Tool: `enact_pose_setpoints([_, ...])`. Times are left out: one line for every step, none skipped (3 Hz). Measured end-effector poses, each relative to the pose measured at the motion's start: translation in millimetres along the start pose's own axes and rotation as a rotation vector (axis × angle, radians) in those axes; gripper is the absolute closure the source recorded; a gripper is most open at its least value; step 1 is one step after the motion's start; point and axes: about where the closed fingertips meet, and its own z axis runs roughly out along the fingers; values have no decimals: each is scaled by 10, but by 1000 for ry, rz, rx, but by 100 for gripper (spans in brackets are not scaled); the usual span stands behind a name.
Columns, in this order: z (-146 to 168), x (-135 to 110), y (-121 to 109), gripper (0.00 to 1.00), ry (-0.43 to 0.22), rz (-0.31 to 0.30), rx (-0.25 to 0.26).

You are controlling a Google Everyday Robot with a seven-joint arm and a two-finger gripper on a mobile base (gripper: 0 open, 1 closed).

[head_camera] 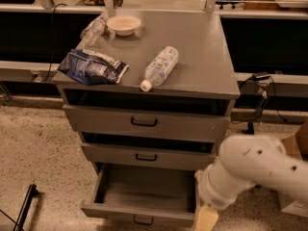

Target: Close bottom drawer

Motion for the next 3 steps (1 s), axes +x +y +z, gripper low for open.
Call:
enact_pose_setpoints([712, 106, 269, 0, -106, -16, -42])
enact_pose_setpoints([886, 51, 162, 0, -169, -56, -4])
enact_pose_setpoints([972, 80, 76, 0, -183, -45, 9])
